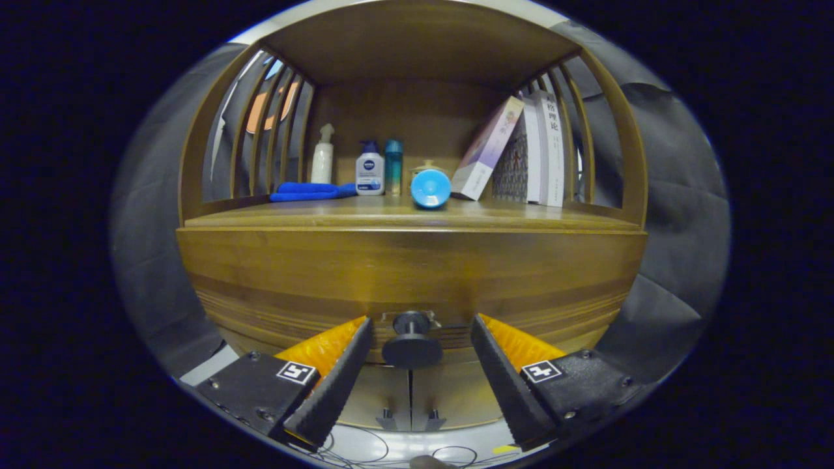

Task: Pull open the drawer, take out the items inside it, and place them on the countertop above the cabinet.

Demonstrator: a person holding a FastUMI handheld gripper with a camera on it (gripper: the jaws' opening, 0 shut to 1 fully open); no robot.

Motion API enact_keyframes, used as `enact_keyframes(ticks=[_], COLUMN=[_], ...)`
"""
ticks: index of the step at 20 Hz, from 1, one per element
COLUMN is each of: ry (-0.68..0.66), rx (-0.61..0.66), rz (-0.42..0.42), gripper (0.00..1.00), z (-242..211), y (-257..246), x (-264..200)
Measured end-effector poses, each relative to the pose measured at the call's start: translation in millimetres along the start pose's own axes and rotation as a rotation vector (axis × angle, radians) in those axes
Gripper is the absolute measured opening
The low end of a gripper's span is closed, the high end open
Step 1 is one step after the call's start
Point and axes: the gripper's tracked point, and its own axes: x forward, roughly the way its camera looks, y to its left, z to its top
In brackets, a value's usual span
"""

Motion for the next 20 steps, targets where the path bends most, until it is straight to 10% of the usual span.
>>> enact_keyframes(ticks=[12,20], ry=[-0.229,-0.264], rx=[0.03,0.102], rz=[-0.007,0.044], gripper=[1.0,1.0], z=[43,49], y=[-51,-64], x=[-232,-273])
